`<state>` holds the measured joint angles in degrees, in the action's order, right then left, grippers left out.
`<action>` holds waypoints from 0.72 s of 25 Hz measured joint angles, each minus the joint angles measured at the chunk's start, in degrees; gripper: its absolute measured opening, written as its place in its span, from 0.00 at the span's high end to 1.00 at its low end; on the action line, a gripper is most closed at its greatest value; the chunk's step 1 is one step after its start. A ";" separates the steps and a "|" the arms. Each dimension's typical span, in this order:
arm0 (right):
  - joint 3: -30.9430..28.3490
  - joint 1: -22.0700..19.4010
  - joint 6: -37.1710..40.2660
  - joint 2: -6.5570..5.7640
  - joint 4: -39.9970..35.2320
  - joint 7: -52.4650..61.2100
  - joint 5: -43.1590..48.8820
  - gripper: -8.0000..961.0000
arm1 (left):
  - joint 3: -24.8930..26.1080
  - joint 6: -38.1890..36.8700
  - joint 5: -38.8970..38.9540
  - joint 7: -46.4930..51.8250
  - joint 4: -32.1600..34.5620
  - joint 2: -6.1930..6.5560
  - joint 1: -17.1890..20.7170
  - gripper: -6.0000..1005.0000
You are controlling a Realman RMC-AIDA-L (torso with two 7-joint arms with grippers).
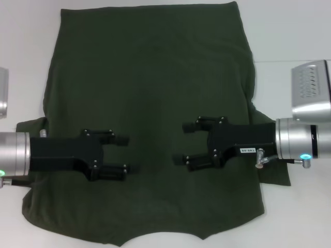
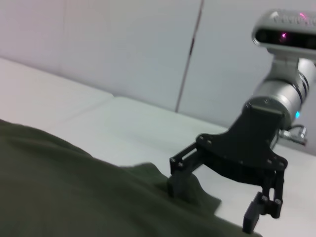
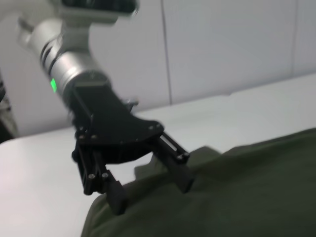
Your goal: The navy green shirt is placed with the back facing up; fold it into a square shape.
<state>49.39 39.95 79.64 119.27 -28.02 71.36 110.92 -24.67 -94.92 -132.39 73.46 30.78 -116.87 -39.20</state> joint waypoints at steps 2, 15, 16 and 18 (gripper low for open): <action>-0.68 -0.77 -0.25 -0.14 1.51 -2.39 -1.96 0.02 | 0.34 0.50 1.73 -1.01 -0.32 -0.45 0.92 0.17; -3.03 -2.44 -1.20 -0.18 5.64 -8.44 -5.46 0.02 | 0.51 4.59 7.41 -5.34 -5.82 -1.56 3.08 0.17; -3.11 -2.44 -1.20 -0.18 5.65 -8.47 -5.46 0.02 | 0.50 4.59 7.42 -5.33 -5.82 -1.57 3.08 0.17; -3.13 -2.43 -1.19 -0.18 5.66 -8.48 -5.45 0.02 | 0.53 4.61 7.43 -5.28 -5.75 -1.55 3.08 0.17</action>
<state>46.26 37.52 78.45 119.09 -22.36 62.88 105.46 -24.14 -90.30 -124.96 68.18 25.03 -118.42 -36.12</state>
